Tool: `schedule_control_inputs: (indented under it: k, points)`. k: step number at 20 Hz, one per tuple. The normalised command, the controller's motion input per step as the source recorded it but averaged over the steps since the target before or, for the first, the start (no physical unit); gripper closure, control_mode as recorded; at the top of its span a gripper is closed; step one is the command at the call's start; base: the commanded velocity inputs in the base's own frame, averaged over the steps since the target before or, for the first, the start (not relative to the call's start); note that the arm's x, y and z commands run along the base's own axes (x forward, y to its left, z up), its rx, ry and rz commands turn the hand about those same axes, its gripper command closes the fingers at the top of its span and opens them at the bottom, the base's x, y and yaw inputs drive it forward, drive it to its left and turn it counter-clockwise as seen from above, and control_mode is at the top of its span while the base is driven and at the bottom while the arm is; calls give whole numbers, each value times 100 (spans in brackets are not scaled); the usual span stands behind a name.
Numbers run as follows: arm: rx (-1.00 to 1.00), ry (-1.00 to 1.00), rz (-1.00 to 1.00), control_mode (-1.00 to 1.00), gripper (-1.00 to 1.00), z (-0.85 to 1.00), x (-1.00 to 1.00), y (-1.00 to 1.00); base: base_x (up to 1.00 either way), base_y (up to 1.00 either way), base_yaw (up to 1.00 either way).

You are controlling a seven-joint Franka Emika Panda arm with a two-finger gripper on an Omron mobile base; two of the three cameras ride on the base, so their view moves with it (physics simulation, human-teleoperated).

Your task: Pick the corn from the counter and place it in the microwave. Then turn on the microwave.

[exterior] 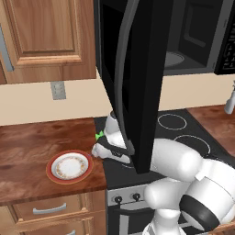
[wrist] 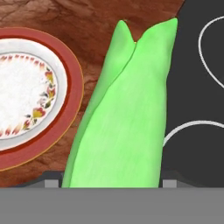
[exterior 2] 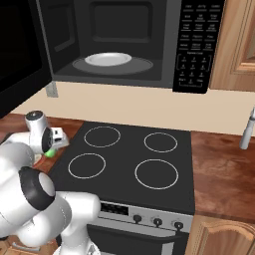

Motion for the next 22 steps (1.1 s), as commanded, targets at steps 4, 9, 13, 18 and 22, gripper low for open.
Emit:
schedule_control_inputs:
  k: [4, 9, 13, 18, 22]
  points:
    - [0, 0, -2, -100, 100, 10, 0, -31, 0, 0, 0]
    - [0, 0, -2, -100, 100, 10, 0, -32, 0, 0, 0]
    - [0, -1, -1, -100, 100, 9, 0, -35, 0, 0, 0]
    - [0, -1, -1, -100, 100, 14, 0, -34, 0, 0, 0]
    - [0, -1, -1, -100, 100, 18, 0, -35, 0, 0, 0]
